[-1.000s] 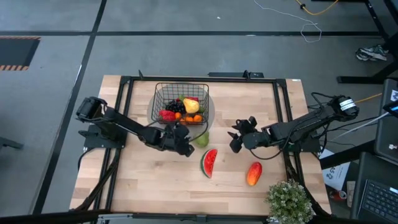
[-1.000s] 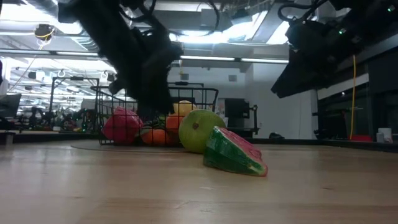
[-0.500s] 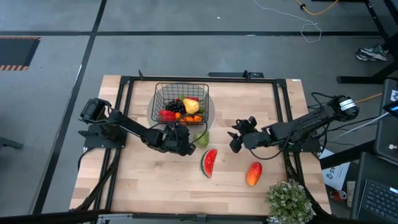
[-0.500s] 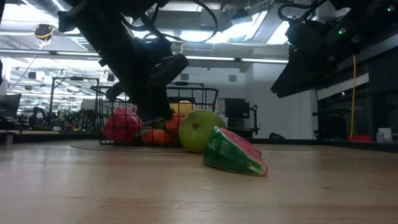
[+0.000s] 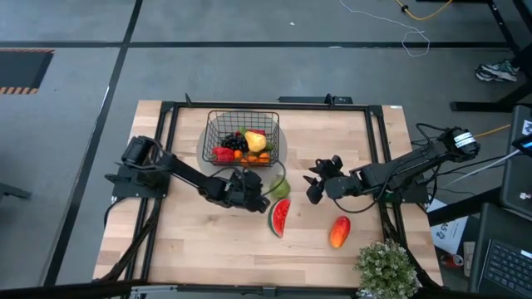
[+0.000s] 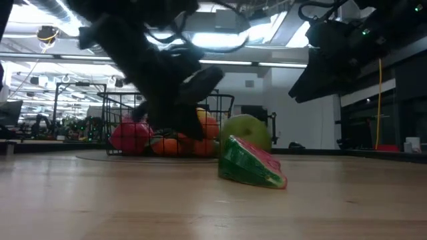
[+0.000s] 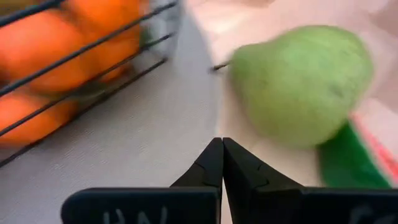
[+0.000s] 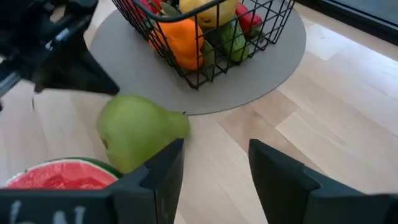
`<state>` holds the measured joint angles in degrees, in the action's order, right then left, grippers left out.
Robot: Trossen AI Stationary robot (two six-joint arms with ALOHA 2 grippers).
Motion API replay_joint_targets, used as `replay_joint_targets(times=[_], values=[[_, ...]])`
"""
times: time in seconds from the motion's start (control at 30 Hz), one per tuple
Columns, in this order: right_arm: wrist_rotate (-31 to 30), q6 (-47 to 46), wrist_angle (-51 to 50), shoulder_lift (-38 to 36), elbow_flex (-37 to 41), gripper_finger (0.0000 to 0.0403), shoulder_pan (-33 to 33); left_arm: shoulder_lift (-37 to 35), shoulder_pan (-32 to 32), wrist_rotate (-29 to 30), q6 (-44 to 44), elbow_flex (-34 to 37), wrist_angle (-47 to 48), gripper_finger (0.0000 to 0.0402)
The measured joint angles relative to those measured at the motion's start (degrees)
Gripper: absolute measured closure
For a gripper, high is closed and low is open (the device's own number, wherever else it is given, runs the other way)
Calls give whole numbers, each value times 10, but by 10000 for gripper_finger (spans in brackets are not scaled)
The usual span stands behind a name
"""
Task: Build produce basket
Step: Put the green pear into the wire basket
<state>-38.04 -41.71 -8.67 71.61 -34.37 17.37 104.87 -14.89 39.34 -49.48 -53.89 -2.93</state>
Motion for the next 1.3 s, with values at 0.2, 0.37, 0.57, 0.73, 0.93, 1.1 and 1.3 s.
replay_joint_targets(times=[0.2, 0.37, 0.57, 0.73, 0.93, 1.1, 1.3], values=[[0, 0, 3, 0, 0, 221, 0, 39, 1, -60, 134, -75, -21, 401], [0, -1, 2, 0, 0, 221, 0, 48, -7, -56, 194, -111, -18, 401], [2, 0, 0, 0, 0, 221, 0, 41, -15, -21, 155, -112, 33, 401], [2, 0, 0, 0, 0, 221, 0, 46, -9, -11, 71, -112, 101, 401], [2, 0, 1, 0, 0, 221, 0, 47, 10, -16, 46, -112, 116, 401], [2, 0, 2, 0, 0, 221, 0, 47, 26, -44, 64, -111, 65, 401], [2, 0, 2, 0, 0, 221, 0, 47, 29, -70, 130, -111, -18, 401]])
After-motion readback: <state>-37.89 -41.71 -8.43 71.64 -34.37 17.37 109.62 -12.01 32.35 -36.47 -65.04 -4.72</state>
